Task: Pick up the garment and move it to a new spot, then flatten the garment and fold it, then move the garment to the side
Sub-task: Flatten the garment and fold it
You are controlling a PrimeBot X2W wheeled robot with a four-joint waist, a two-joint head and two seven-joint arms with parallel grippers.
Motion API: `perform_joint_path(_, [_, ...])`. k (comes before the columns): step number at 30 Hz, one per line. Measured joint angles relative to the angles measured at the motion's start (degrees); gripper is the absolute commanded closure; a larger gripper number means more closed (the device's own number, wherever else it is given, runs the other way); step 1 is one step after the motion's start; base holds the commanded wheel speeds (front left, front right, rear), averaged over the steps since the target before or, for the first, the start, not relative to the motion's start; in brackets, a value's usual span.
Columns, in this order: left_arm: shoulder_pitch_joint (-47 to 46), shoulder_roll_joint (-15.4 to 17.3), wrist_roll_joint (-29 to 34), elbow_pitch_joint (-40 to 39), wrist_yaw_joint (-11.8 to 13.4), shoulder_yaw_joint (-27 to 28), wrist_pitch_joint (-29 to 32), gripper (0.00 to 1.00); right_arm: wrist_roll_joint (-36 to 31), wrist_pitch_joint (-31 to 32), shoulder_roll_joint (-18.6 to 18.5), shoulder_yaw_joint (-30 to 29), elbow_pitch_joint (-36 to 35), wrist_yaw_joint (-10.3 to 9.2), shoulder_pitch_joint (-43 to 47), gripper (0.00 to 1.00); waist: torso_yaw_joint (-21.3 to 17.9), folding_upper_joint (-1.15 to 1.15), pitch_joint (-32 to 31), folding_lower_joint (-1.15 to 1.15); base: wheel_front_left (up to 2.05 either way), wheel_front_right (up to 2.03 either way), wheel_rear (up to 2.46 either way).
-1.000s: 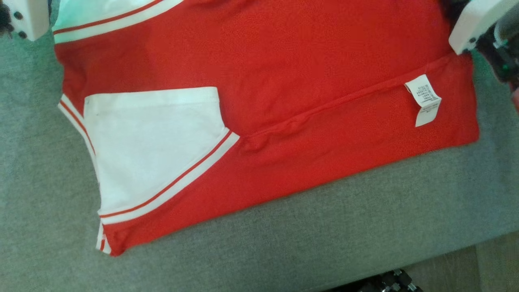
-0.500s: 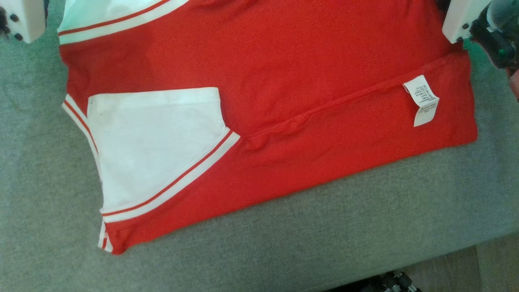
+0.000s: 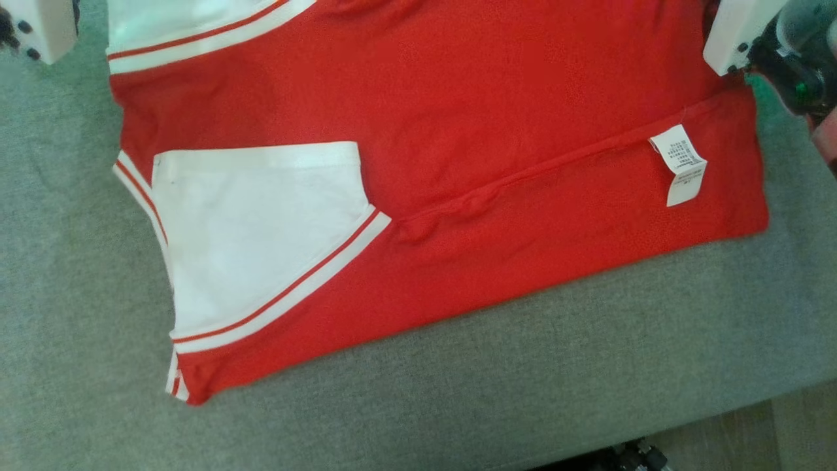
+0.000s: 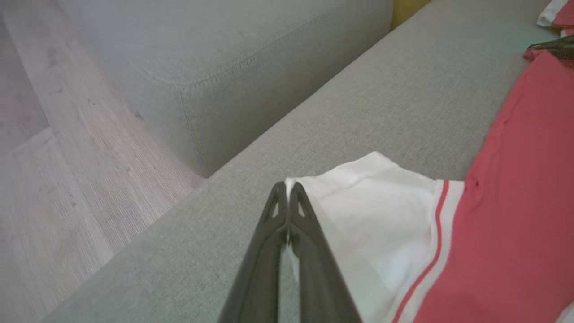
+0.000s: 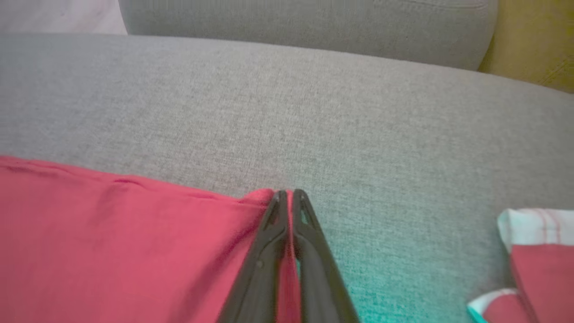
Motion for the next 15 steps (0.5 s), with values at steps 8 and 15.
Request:
perform_joint_path(8, [-3.2, 0.2, 2.6, 1.2, 0.0, -1.0, -11.8, 1.00, 3.1, -7.8, -0.7, -2.9, 0.3, 0.00, -0.1, 1.00, 0.3, 0.00, -1.4, 0.00, 0.00, 0.00, 0.00])
perform_joint_path(15, [-4.1, 0.4, 0.1, 1.2, 0.0, -1.8, -19.4, 1.00, 6.3, -11.3, -3.6, -5.8, -0.7, 0.00, -0.1, 1.00, 1.5, 0.00, -3.1, 0.00, 0.00, 0.00, 0.00])
